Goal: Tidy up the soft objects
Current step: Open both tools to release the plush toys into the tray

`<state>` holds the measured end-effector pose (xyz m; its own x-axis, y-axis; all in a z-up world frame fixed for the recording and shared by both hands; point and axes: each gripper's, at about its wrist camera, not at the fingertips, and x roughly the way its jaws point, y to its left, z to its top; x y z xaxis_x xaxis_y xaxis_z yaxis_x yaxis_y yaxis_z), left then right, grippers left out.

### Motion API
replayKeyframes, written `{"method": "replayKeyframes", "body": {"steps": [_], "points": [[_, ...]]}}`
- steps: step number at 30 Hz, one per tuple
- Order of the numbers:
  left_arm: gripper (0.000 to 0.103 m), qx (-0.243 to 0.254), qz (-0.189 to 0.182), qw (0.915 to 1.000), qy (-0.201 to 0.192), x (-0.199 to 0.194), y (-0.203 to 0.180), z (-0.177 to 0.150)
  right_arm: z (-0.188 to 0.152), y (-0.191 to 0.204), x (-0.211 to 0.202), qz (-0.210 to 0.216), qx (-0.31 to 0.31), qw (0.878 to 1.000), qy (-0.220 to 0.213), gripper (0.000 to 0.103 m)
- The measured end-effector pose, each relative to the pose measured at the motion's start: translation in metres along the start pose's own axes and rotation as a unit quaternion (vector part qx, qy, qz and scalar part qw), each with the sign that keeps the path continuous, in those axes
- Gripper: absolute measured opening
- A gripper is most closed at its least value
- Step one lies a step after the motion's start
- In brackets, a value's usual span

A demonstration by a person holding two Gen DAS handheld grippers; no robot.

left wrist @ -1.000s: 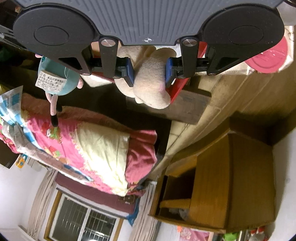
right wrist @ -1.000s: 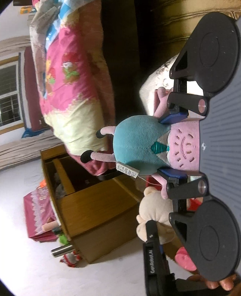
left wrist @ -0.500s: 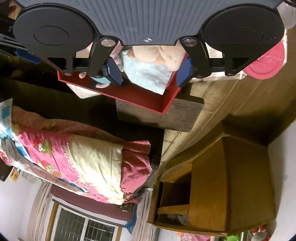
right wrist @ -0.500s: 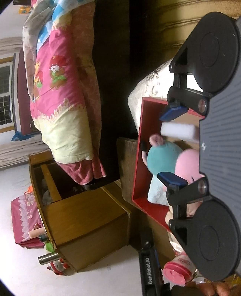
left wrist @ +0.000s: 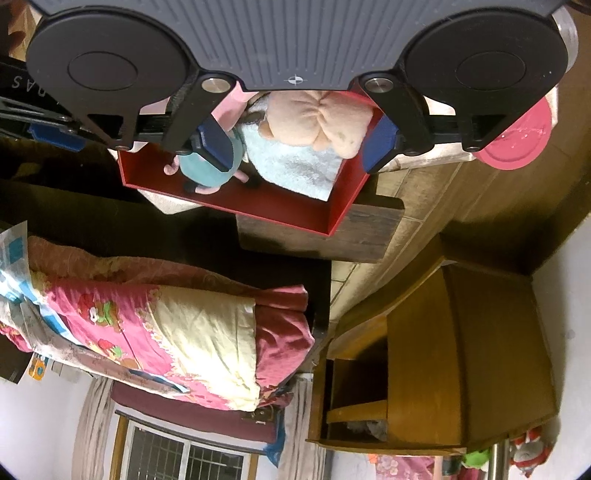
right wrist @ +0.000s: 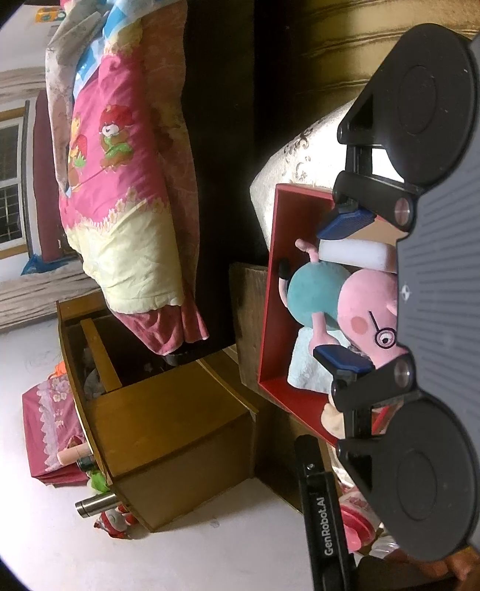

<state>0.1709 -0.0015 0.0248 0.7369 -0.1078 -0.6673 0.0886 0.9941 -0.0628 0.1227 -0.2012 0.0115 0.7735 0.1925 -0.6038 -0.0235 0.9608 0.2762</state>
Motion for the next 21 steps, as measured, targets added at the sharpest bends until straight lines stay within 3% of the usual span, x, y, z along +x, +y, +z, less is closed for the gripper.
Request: {"method": "replayKeyframes", "body": {"steps": [21], "points": [[0.077, 0.02, -0.005, 0.9995, 0.024, -0.029, -0.002, -0.034, -0.023, -0.002, -0.022, 0.005, 0.0, 1.0, 0.016, 0.035]]}}
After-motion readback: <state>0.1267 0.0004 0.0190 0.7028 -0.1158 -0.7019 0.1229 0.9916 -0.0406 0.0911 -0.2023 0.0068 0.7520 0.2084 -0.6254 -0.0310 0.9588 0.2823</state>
